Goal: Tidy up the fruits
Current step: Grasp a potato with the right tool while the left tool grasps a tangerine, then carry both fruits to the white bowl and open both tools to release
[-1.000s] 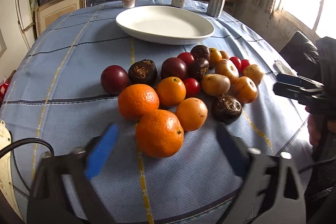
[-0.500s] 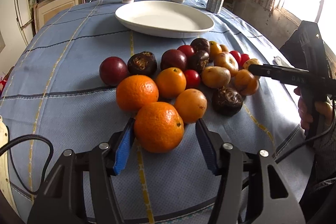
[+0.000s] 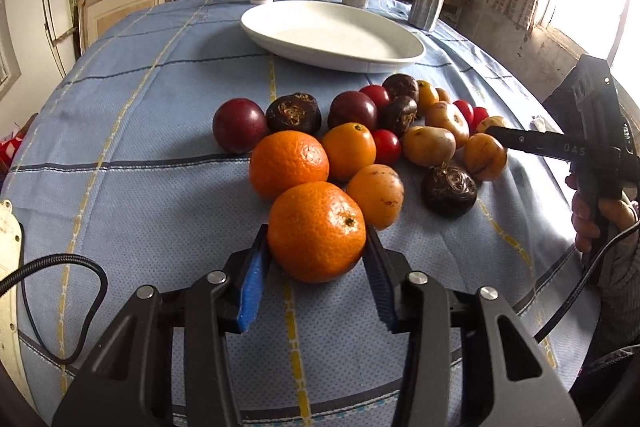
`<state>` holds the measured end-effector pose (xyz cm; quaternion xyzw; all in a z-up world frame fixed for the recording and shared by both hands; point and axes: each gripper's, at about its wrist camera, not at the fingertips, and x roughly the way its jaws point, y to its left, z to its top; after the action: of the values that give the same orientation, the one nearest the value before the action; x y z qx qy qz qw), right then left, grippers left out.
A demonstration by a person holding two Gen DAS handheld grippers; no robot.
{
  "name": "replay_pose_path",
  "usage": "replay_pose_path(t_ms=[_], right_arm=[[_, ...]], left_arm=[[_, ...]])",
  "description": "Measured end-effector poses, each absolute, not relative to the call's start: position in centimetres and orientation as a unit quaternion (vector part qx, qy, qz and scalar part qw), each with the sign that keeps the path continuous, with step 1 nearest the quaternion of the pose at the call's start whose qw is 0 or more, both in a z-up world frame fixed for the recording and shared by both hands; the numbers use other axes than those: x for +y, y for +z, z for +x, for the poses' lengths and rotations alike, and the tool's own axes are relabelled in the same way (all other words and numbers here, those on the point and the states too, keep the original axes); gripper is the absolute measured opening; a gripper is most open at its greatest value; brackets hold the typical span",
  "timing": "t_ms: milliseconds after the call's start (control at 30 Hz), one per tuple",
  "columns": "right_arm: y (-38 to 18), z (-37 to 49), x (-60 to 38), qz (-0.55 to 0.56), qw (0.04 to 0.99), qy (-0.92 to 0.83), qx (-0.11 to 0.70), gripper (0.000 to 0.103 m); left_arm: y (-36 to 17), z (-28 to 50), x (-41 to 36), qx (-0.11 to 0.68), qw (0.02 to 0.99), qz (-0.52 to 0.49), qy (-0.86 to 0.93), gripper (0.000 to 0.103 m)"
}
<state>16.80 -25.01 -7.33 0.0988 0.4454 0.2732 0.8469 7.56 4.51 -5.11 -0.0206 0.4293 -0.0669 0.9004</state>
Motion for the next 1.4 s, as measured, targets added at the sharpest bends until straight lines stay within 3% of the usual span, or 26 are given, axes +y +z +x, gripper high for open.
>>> replay_pose_path(t_ms=[200,300,500,633,733,967,1167,1233,1267,1300,1400], right_arm=[[-7.2,16.8,-25.2,0.105,0.847,0.276,0.442,0.045],[-5.8,16.4,-25.7,0.112,0.857,0.279,0.419,0.045],[4.4,17.2,-24.9,0.087,0.898,0.285,0.323,0.045],[8.1,21.3,-22.7,0.084,0.910,0.282,0.292,0.045],[6.6,25.3,-20.7,0.083,0.911,0.265,0.306,0.045],[-2.5,31.6,-17.8,0.083,0.886,0.237,0.391,0.045],[-4.3,32.3,-16.3,0.053,0.881,0.235,0.407,0.047],[-4.2,32.3,-16.3,0.052,0.884,0.233,0.401,0.049],[-4.1,32.2,-16.4,0.051,0.886,0.233,0.398,0.051],[-4.0,32.1,-16.5,0.052,0.887,0.232,0.395,0.051],[-3.3,31.5,-16.9,0.056,0.893,0.230,0.383,0.051]], left_arm=[[-3.1,7.5,4.8,0.411,0.909,-0.022,-0.062,0.045],[0.4,8.5,4.5,0.373,0.926,0.001,-0.054,0.045],[7.8,13.9,3.9,0.312,0.949,0.022,-0.040,0.045],[9.1,19.5,3.5,0.312,0.949,0.007,-0.037,0.045],[7.1,23.7,3.6,0.333,0.942,-0.010,-0.022,0.045],[-0.1,29.4,4.3,0.403,0.915,-0.025,-0.015,0.045],[-2.1,31.0,4.7,0.428,0.903,-0.036,-0.035,0.045],[-1.7,30.6,4.5,0.414,0.909,-0.026,-0.031,0.059],[-1.5,30.4,4.4,0.406,0.913,-0.020,-0.025,0.073],[-1.1,30.1,4.0,0.394,0.919,-0.011,-0.019,0.079],[-0.6,29.4,3.4,0.387,0.922,-0.001,-0.023,0.079]])
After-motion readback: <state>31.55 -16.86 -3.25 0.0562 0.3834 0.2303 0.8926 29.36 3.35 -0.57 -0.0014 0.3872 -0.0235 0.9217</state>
